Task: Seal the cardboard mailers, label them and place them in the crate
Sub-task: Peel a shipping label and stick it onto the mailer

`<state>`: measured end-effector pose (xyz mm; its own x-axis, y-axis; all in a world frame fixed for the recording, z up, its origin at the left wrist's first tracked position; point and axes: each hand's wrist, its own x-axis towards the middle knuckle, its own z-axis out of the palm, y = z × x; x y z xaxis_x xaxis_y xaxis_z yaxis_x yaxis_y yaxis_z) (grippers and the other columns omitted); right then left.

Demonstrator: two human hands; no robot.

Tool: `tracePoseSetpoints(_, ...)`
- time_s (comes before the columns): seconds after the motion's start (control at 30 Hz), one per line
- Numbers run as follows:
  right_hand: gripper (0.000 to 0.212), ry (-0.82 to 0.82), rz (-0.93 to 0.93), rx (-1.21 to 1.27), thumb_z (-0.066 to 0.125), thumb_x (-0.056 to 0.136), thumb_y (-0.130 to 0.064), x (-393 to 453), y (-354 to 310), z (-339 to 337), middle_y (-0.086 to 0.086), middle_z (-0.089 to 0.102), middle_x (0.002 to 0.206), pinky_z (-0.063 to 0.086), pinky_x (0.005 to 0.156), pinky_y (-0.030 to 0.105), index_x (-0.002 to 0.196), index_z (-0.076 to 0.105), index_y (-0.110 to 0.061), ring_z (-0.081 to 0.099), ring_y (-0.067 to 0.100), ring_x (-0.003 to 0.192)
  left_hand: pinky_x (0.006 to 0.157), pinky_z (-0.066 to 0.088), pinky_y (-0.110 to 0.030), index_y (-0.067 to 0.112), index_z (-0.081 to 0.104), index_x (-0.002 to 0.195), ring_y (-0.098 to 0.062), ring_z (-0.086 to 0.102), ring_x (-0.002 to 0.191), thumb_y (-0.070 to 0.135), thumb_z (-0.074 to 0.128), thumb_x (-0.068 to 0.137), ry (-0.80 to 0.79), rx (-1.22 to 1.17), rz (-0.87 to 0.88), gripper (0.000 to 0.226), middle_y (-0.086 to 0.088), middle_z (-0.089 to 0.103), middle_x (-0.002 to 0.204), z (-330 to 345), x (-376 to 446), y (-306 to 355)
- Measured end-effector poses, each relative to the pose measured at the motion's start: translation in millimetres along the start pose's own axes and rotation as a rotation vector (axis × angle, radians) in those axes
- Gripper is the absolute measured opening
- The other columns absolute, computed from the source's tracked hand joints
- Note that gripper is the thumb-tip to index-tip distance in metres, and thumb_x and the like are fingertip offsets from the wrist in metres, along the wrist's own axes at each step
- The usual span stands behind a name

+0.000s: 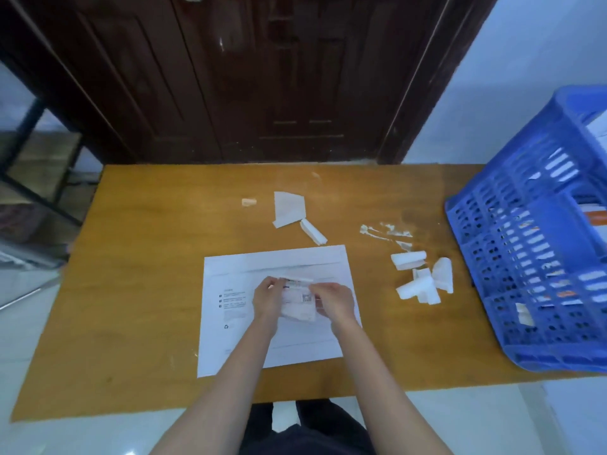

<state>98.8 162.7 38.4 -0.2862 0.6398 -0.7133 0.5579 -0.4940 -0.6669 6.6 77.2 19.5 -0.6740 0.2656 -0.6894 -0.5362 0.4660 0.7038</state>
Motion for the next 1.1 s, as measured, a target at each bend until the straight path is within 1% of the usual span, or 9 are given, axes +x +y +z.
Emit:
tracePoseSetpoints(0.13,0.017,0.067,0.003,-0.026,0.070,0.080,-0.027,4.6,9.1,14.7,0.007,0.067,0.086,0.046,0.069,0.032,0.081,0.065,-0.012,0.061,0.024,0.080,0.059,0.035,-0.029,0.018,0.052,0.064,-0.022,0.047,0.066,0.023,0.057,0.089,-0.005,0.027,0.013,0.026,-0.007,0.055,0.074,-10.2,-0.3,-8.9)
tracePoseSetpoints(0.27,0.022,0.081,-0.006,-0.079,0.068,0.085,-0.030,6.7,11.4,19.5,0.000,0.065,0.082,0.044,0.068,0.028,0.095,0.067,-0.011,0.060,0.016,0.074,0.060,0.054,-0.033,0.015,0.060,0.064,-0.022,0.056,0.061,0.033,0.061,0.087,-0.006,0.199,0.033,0.029,-0.003,0.062,0.068,-17.0,0.4,-12.7)
tracePoseSetpoints(0.4,0.023,0.133,-0.028,-0.190,0.063,0.088,-0.037,10.8,13.5,20.8,-0.007,0.064,0.075,0.041,0.063,0.026,0.091,0.069,-0.015,0.058,0.008,0.065,0.050,0.037,-0.024,0.018,0.053,0.052,-0.019,0.058,0.054,0.041,0.057,0.089,0.055,0.541,0.155,0.044,0.002,0.056,0.048,-20.7,1.0,-13.3)
tracePoseSetpoints(0.53,0.027,0.162,-0.020,-0.247,0.060,0.087,-0.043,13.8,16.8,26.9,-0.003,0.069,0.086,0.041,0.062,0.026,0.089,0.068,-0.017,0.064,0.016,0.078,0.046,0.036,-0.023,0.021,0.058,0.058,-0.017,0.064,0.050,0.034,0.062,0.089,0.092,0.497,0.196,0.035,0.004,0.061,0.054,-15.3,2.3,-13.1)
tracePoseSetpoints(0.67,0.025,0.200,-0.069,-0.326,0.059,0.089,-0.043,14.6,15.5,28.5,-0.008,0.063,0.080,0.035,0.051,0.020,0.086,0.064,-0.019,0.057,0.007,0.063,0.036,0.039,-0.021,0.016,0.059,0.078,-0.013,0.057,0.034,0.023,0.066,0.088,0.093,0.319,0.178,0.014,-0.002,0.068,0.073,-10.5,5.4,-15.4)
tracePoseSetpoints(0.8,0.024,0.217,-0.087,-0.414,0.058,0.089,-0.045,16.6,14.3,30.9,-0.011,0.061,0.080,0.036,0.055,0.023,0.084,0.063,-0.022,0.056,0.009,0.069,0.037,0.042,-0.028,0.012,0.058,0.080,-0.014,0.058,0.035,0.023,0.064,0.089,0.094,0.326,0.163,0.016,-0.002,0.067,0.078,-10.2,10.3,-15.9)
tracePoseSetpoints(0.9,0.024,0.235,-0.106,-0.477,0.058,0.088,-0.046,17.4,14.5,32.6,-0.011,0.062,0.080,0.037,0.061,0.025,0.082,0.063,-0.024,0.058,0.014,0.075,0.033,0.037,-0.022,0.014,0.056,0.081,-0.015,0.060,0.037,0.027,0.062,0.090,0.092,0.387,0.161,0.017,0.001,0.067,0.082,-12.2,12.2,-14.4)
tracePoseSetpoints(0.97,0.024,0.242,-0.122,-0.521,0.059,0.088,-0.046,18.7,15.0,33.7,-0.011,0.063,0.080,0.037,0.062,0.025,0.082,0.063,-0.023,0.057,0.013,0.073,0.037,0.036,-0.021,0.016,0.055,0.084,-0.018,0.062,0.041,0.030,0.057,0.092,0.091,0.497,0.174,0.017,0.002,0.068,0.077,-14.0,13.5,-15.0)
tracePoseSetpoints(1.1,0.024,0.260,-0.170,-0.613,0.059,0.088,-0.045,19.8,17.4,33.7,-0.010,0.068,0.083,0.039,0.059,0.024,0.084,0.066,-0.023,0.057,0.013,0.071,0.059,0.053,-0.032,0.020,0.050,0.087,-0.024,0.066,0.060,0.039,0.048,0.095,0.116,0.870,0.278,0.020,-0.003,0.068,0.068,-15.4,22.2,-18.0)
